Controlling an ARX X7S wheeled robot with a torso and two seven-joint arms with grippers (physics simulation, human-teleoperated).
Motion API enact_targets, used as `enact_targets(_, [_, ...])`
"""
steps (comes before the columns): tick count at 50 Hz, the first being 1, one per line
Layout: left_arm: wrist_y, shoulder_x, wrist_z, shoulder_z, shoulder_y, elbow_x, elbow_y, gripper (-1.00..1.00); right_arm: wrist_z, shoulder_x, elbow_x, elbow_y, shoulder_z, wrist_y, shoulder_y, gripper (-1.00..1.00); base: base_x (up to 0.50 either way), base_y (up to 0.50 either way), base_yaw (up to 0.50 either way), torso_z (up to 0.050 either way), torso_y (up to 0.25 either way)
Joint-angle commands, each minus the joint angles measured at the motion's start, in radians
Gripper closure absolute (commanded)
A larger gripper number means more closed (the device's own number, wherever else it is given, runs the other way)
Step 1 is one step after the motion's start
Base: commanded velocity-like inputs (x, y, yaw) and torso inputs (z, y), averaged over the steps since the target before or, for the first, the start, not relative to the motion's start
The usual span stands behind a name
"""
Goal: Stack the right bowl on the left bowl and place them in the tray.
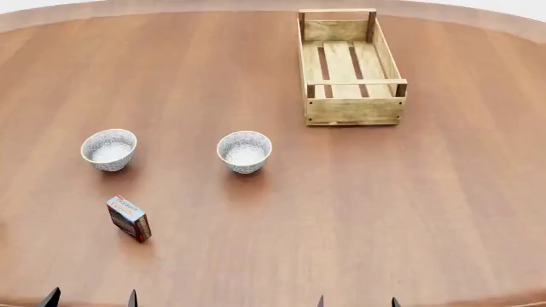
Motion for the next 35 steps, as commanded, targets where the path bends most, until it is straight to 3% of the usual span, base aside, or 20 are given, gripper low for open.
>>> enact_targets(1, [0.007, -0.017, -0.023, 0.021, 0.004, -0.005, 0.007, -1.00, 0.022, 0.016, 0.009, -0.009, -0.023, -0.006, -0.004, -1.00, 0.00, 0.00, 0.00, 0.000, 0.000])
enact_targets(20, [-0.011, -0.062, -0.076, 0.067, -0.002, -0.055, 0.027, -1.00, 0.091, 0.059, 0.038, 0.006, -0.076, -0.022, 0.008, -1.00, 0.00, 0.00, 0.00, 0.000, 0.000])
enact_targets(30, [-0.122, -0.092, -0.091, 0.063, -0.007, -0.086, 0.160, -1.00, 0.118, 0.078, 0.070, -0.179, -0.080, 0.177, 0.027, -1.00, 0.00, 0.00, 0.00, 0.000, 0.000])
enact_targets(35, [-0.124, -0.102, -0.099, 0.064, -0.007, -0.093, 0.166, -1.00, 0.143, 0.074, 0.065, -0.196, -0.091, 0.194, 0.035, -1.00, 0.00, 0.00, 0.00, 0.000, 0.000])
